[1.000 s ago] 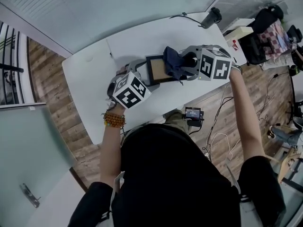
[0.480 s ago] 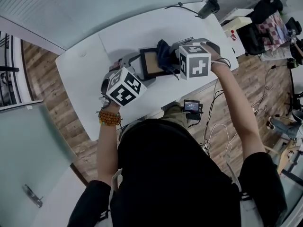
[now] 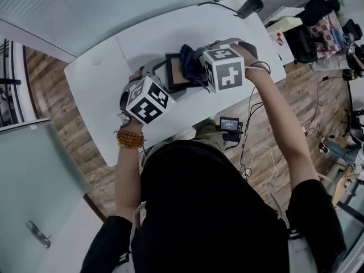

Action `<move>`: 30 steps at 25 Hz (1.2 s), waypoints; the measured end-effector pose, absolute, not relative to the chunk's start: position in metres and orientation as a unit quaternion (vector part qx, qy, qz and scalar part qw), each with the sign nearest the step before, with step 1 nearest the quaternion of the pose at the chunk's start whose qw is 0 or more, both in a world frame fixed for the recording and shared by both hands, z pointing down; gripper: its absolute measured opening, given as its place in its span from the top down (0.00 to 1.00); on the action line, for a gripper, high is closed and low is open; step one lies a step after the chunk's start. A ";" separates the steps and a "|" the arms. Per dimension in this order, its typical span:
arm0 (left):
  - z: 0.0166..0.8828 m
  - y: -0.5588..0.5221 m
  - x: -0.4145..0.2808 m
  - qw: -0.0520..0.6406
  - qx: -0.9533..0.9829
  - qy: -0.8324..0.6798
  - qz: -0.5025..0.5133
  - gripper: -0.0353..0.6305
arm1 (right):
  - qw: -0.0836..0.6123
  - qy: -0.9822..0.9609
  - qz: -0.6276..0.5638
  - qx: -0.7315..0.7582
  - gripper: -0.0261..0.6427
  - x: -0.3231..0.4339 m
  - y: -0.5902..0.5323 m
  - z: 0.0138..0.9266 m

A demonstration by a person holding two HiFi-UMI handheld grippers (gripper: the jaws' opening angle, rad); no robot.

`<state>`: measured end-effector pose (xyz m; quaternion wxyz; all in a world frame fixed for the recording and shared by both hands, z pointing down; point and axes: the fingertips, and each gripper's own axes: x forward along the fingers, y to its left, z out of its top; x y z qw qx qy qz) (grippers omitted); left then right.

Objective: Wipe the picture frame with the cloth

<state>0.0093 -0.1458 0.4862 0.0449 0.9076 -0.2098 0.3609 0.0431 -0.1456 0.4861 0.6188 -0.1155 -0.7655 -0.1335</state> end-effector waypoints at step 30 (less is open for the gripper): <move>0.484 -0.147 0.010 0.032 0.910 -0.211 0.356 0.31 | 0.472 -0.875 -0.085 0.061 0.89 0.100 -0.184 0.465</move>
